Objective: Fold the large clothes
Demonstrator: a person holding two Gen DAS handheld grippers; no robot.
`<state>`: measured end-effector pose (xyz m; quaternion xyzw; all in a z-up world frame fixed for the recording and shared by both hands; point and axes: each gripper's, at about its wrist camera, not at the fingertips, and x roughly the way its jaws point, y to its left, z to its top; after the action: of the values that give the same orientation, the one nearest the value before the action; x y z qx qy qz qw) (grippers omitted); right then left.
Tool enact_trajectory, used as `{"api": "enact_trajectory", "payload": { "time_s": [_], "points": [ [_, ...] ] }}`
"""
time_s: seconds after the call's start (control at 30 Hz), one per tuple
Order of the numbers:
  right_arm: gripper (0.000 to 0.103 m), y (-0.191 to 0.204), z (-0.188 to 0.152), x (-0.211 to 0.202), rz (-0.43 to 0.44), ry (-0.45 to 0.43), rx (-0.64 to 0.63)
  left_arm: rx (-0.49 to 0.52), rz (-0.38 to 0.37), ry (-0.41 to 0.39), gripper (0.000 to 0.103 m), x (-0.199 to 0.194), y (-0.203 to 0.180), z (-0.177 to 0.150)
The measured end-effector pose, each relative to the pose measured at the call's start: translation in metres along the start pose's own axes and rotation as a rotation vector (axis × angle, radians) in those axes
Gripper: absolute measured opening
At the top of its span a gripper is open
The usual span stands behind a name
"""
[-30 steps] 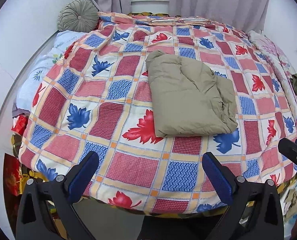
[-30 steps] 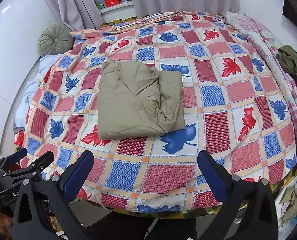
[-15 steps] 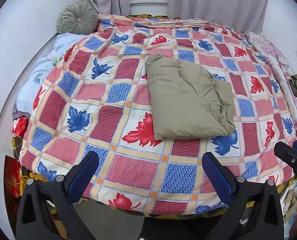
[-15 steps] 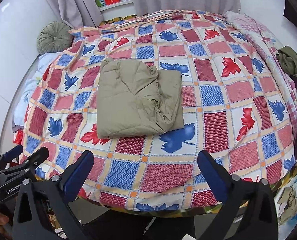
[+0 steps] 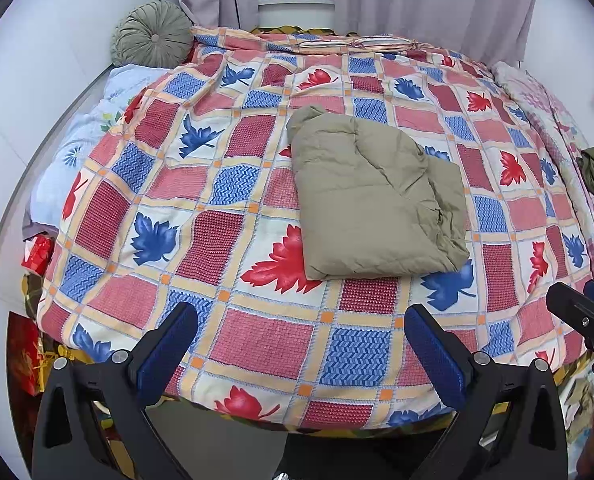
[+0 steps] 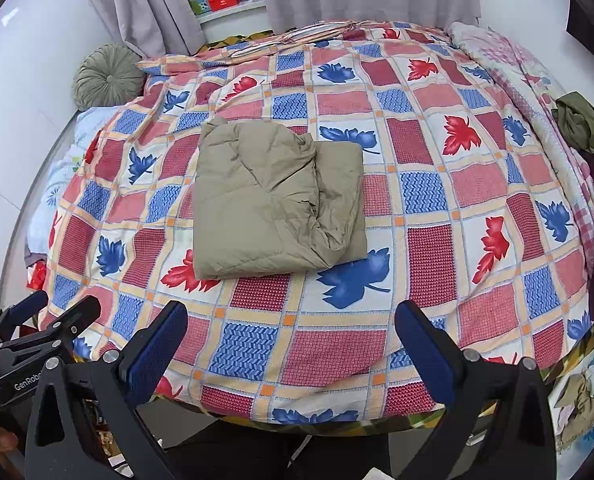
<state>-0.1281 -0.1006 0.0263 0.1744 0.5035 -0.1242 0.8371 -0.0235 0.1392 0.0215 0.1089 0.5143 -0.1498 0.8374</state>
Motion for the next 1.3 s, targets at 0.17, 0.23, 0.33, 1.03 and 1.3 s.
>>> {"api": "enact_trajectory", "payload": {
  "time_s": [0.17,0.23,0.33,1.03,1.3],
  "points": [
    [0.103,0.0005,-0.0003,-0.0001,-0.001,-0.001,0.003,0.003,0.001,-0.001,0.103,0.0006,0.0002,0.0009],
    [0.103,0.0003,0.0001,0.0000,0.000,-0.001,0.003,0.004,0.000,0.000,0.103,0.0007,0.0001,0.0013],
    [0.103,-0.0004,0.0007,0.0004,0.002,0.002,0.002,0.001,0.000,0.001,0.103,0.0005,-0.0003,0.0011],
    [0.103,0.0031,-0.0005,0.0001,0.001,0.000,0.003,0.001,0.000,0.000,0.103,0.0008,0.0007,0.0034],
    [0.103,0.0056,-0.0013,0.0001,0.001,0.000,0.005,0.004,-0.002,0.001,0.103,0.0016,0.0021,0.0037]
  ]
}}
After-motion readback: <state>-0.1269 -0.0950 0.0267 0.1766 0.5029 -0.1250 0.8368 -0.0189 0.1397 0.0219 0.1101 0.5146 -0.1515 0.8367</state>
